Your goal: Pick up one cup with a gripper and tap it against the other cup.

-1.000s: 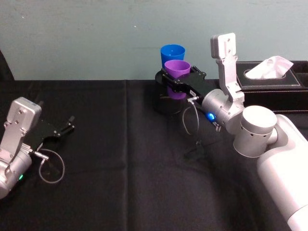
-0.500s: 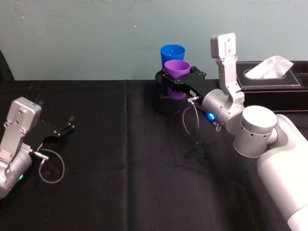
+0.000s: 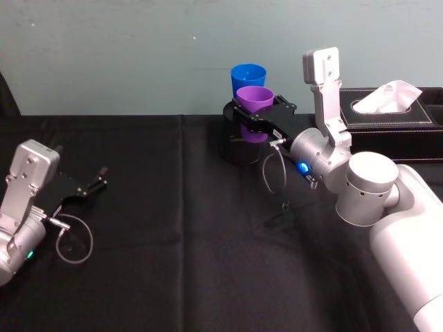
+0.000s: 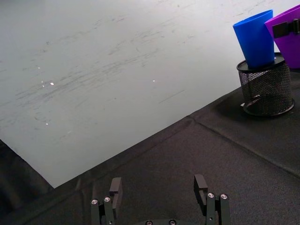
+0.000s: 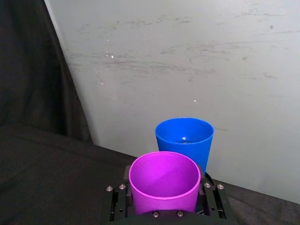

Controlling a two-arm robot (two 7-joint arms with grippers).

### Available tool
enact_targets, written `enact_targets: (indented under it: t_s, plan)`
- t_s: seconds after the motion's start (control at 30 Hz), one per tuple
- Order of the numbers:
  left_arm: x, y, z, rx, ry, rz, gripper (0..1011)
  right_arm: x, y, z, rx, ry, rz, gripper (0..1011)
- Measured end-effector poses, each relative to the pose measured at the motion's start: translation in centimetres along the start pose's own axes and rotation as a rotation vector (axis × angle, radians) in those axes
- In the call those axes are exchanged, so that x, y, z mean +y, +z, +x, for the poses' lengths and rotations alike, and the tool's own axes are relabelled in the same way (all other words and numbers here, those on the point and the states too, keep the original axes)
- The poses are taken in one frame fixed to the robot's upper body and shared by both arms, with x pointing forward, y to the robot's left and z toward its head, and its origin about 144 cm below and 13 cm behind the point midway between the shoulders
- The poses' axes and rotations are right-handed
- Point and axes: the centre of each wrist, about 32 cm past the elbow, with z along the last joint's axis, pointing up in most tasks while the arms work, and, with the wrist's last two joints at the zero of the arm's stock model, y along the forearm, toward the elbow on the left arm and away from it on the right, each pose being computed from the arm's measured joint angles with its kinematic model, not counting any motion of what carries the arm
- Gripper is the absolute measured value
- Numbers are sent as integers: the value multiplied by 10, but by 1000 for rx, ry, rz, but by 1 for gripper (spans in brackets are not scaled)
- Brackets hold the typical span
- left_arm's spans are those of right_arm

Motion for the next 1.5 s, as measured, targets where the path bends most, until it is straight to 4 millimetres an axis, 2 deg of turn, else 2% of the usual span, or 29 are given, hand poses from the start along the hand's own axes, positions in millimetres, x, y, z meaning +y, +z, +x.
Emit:
enact_targets:
  t_s: [1.5]
  plan:
    - [0,0,0,0,0,0,1000,0,0,0,0,0,0,738]
